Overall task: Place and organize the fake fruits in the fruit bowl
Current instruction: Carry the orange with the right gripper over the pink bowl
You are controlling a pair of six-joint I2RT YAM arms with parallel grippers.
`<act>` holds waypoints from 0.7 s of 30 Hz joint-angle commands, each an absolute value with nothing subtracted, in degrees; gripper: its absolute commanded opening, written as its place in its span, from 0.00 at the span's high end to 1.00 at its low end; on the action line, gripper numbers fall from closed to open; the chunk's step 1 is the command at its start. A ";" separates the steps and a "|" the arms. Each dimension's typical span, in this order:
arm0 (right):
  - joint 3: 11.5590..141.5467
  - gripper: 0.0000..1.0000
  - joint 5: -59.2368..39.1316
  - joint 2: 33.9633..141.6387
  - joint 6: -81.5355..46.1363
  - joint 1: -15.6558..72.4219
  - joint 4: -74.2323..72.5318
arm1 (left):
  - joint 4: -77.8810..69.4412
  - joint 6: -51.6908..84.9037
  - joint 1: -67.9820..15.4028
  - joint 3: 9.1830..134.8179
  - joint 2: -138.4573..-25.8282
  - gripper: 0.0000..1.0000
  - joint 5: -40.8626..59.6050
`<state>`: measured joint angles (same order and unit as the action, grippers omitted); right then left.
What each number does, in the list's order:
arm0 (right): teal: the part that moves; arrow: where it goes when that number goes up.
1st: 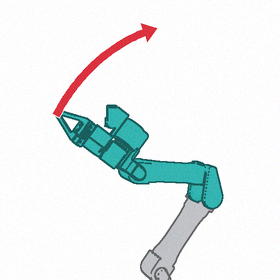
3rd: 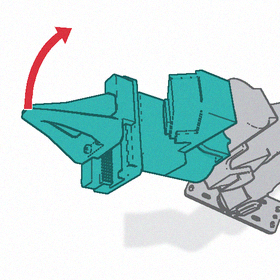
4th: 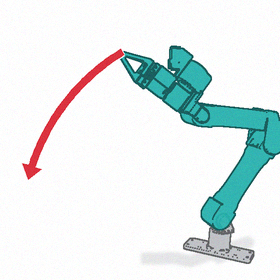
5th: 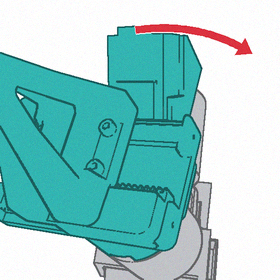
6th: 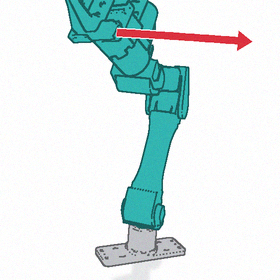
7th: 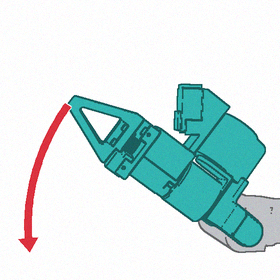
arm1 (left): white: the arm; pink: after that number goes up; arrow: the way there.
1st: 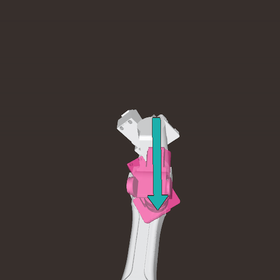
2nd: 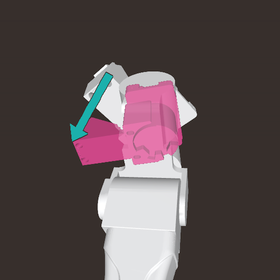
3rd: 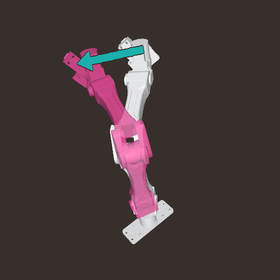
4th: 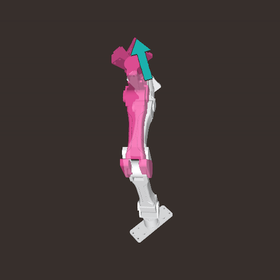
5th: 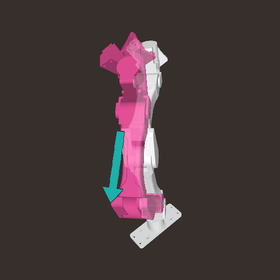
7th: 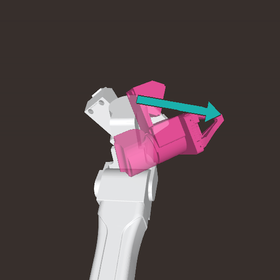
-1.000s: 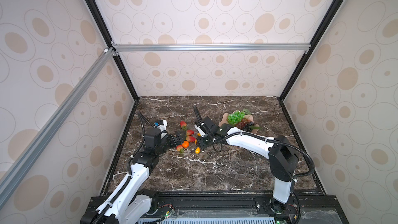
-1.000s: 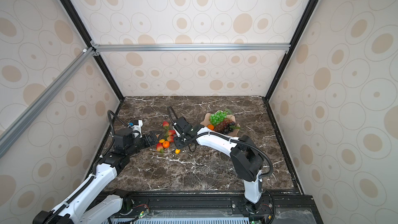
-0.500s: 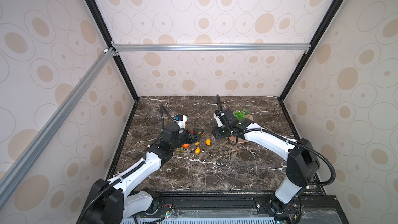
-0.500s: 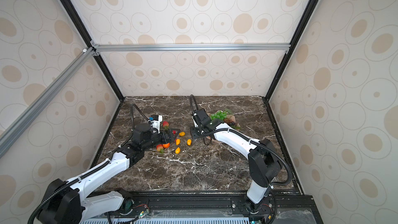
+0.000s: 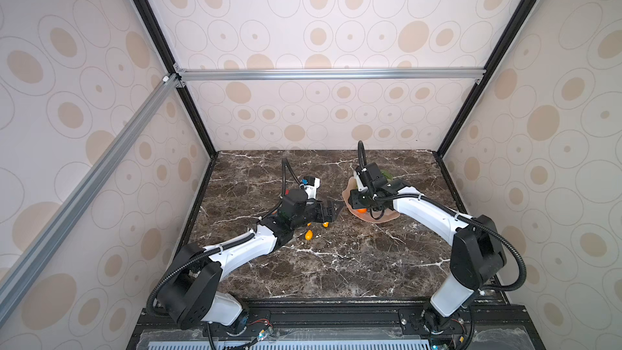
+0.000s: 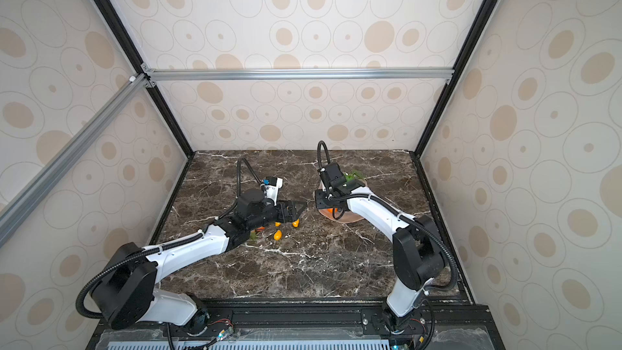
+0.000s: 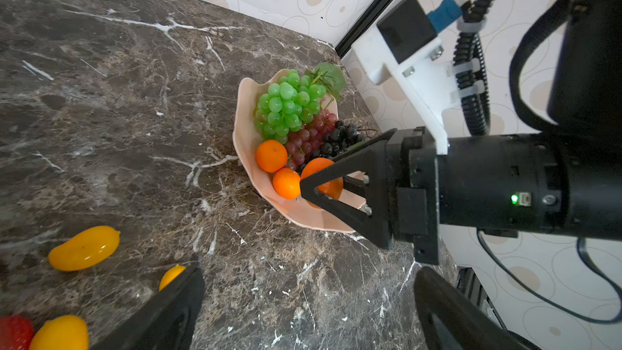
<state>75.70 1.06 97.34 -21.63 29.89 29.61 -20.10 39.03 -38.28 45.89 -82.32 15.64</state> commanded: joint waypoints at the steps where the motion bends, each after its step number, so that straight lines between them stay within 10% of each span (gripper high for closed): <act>1: 79.01 0.61 1.65 100.79 -21.73 29.04 32.38 | -23.97 39.43 -38.75 48.33 -83.86 0.02 14.35; 21: 88.18 0.59 0.88 112.21 -20.40 27.86 36.72 | -23.20 39.54 -38.70 48.29 -84.20 0.02 13.03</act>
<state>86.78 0.43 111.28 -20.88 28.25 34.92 -22.24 39.62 -38.33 46.22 -84.36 13.76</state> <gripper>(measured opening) 0.412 0.982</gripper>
